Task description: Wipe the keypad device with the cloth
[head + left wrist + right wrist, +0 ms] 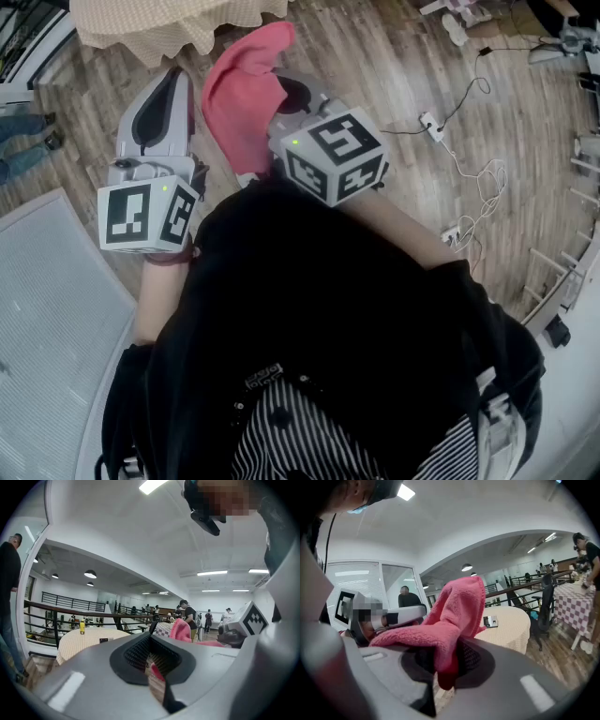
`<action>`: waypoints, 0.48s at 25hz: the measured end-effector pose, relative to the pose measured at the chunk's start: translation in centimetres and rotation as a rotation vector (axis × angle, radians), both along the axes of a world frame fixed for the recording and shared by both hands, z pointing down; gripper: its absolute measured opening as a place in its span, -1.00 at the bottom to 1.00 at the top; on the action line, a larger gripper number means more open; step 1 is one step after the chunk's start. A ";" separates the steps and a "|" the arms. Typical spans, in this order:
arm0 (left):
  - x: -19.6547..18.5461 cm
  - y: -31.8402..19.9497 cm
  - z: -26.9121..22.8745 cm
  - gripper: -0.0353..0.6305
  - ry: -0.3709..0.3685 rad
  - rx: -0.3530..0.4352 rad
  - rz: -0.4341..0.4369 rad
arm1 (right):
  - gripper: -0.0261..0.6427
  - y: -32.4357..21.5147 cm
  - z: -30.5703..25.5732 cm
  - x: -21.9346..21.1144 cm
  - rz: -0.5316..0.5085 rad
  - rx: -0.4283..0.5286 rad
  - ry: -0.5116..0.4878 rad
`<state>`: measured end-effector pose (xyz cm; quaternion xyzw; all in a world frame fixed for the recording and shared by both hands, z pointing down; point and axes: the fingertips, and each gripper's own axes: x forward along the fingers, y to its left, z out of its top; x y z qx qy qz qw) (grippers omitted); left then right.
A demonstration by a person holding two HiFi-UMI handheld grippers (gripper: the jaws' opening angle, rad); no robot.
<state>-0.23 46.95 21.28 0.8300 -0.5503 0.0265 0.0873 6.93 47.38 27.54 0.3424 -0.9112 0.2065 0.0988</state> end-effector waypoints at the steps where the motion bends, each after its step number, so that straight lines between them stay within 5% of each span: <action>1: -0.2 0.1 0.0 -0.91 0.016 0.005 -0.008 | -0.72 0.3 0.2 -0.3 -0.010 -0.001 0.001; 12: 0.1 1.5 -0.1 -0.91 0.038 0.001 -0.014 | -0.72 1.6 0.1 -0.4 -0.047 -0.015 -0.034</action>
